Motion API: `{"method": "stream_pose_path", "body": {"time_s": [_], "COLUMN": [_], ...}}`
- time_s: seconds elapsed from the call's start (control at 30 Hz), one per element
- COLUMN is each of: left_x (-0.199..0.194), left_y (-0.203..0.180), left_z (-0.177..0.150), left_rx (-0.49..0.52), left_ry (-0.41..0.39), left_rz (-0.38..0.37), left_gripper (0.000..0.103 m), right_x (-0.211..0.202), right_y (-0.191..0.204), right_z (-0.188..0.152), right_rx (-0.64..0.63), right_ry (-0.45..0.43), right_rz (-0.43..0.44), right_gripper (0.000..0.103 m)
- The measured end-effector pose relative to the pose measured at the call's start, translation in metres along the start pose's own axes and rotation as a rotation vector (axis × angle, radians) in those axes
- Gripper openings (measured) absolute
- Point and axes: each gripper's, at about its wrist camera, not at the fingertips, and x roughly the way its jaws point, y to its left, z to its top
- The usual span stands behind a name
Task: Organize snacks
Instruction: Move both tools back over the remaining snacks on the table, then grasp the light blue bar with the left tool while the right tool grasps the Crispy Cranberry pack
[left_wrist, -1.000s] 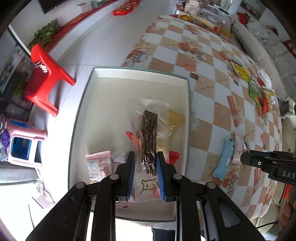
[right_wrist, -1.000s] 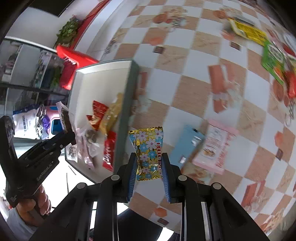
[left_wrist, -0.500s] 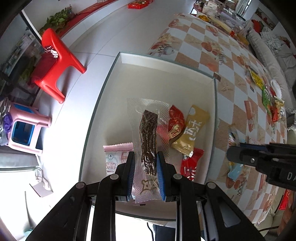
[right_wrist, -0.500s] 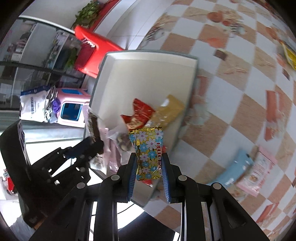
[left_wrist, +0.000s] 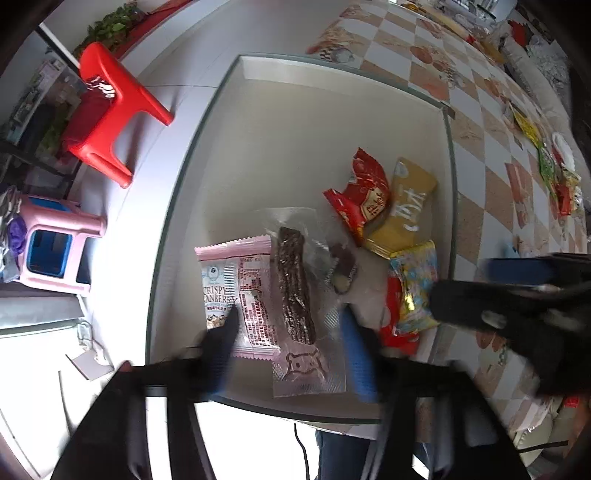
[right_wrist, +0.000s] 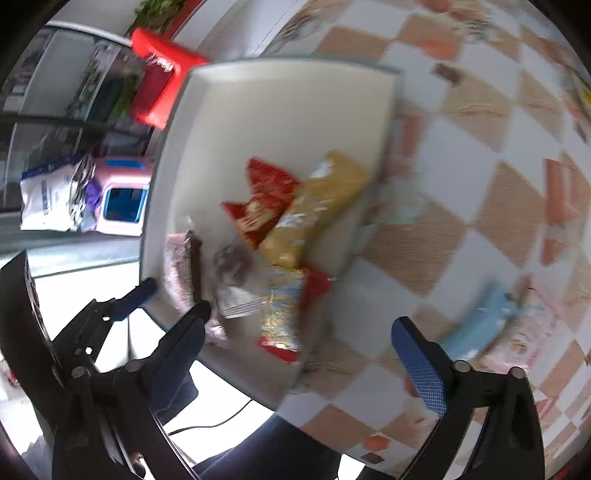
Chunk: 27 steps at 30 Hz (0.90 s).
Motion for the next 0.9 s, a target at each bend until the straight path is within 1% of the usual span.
{"method": "stream_pose_path", "body": {"time_s": [0.03, 0.17, 0.3, 0.4, 0.47, 0.57, 0.67, 0.8, 0.9], "left_x": [-0.001, -0.007, -0.013, -0.018, -0.021, -0.023, -0.021, -0.009, 0.004], "left_y": [0.000, -0.008, -0.024, -0.043, -0.059, -0.096, -0.128, -0.172, -0.197], "left_z": [0.000, 0.004, 0.006, 0.006, 0.006, 0.004, 0.000, -0.003, 0.001], "left_rx": [-0.005, 0.004, 0.049, 0.099, 0.148, 0.264, 0.364, 0.480, 0.515], "left_ry": [-0.007, -0.017, -0.028, -0.029, -0.027, -0.019, -0.001, 0.027, 0.041], "left_rz": [0.002, -0.020, -0.038, -0.080, -0.107, -0.139, -0.157, -0.143, -0.125], "left_gripper": [0.074, 0.074, 0.075, 0.075, 0.075, 0.075, 0.076, 0.077, 0.077], "right_x": [-0.004, -0.017, -0.028, -0.029, -0.026, -0.023, -0.018, -0.014, -0.018], "right_y": [-0.007, -0.055, -0.121, -0.163, -0.183, -0.200, -0.207, -0.213, -0.218], "right_z": [-0.003, -0.023, -0.063, -0.095, -0.115, -0.140, -0.159, -0.175, -0.184], "right_rx": [0.012, 0.124, 0.322, 0.462, 0.532, 0.598, 0.634, 0.644, 0.645], "right_ry": [-0.005, -0.035, -0.068, -0.053, -0.045, -0.039, -0.034, -0.027, -0.039], "right_rz": [-0.005, -0.048, -0.083, -0.103, -0.107, -0.100, -0.085, -0.078, -0.076], "right_gripper": [0.102, 0.102, 0.102, 0.102, 0.102, 0.102, 0.102, 0.102, 0.102]}}
